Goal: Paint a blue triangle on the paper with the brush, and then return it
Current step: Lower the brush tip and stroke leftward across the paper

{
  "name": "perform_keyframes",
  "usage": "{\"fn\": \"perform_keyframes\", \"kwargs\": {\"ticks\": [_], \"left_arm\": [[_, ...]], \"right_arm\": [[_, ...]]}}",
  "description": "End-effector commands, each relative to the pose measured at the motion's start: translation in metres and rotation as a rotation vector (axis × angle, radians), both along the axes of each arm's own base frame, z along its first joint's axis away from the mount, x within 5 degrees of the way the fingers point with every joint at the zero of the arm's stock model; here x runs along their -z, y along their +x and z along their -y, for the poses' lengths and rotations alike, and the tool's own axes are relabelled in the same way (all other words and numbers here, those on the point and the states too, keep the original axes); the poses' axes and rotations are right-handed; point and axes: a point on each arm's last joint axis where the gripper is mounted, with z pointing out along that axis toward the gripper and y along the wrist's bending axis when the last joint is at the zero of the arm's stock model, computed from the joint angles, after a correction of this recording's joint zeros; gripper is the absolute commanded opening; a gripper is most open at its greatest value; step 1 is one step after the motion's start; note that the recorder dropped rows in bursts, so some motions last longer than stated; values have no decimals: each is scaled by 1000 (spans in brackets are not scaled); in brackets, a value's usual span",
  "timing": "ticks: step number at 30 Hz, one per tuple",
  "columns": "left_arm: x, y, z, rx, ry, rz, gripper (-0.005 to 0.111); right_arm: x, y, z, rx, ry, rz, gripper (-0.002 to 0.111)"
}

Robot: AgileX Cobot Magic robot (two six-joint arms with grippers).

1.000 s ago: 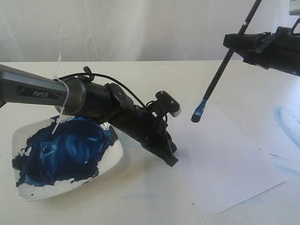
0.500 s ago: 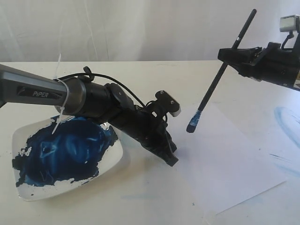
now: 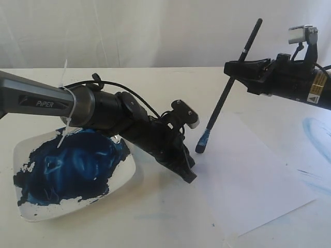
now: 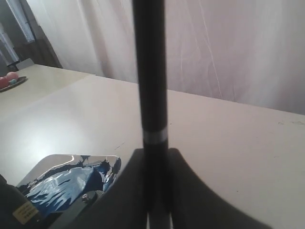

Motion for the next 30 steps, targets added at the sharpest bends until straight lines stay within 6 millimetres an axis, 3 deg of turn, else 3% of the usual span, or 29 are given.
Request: {"fn": "perform_keyframes", "kwargs": {"ticks": [1, 11, 30], "left_arm": [[-4, -3, 1, 8, -7, -7, 0], [-4, -3, 1, 8, -7, -7, 0], [-4, -3, 1, 5, -9, -9, 0]], "right_arm": [[0, 0, 1, 2, -10, 37, 0], [4, 4, 8, 50, -56, 31, 0], [3, 13, 57, 193, -58, 34, 0]]}}
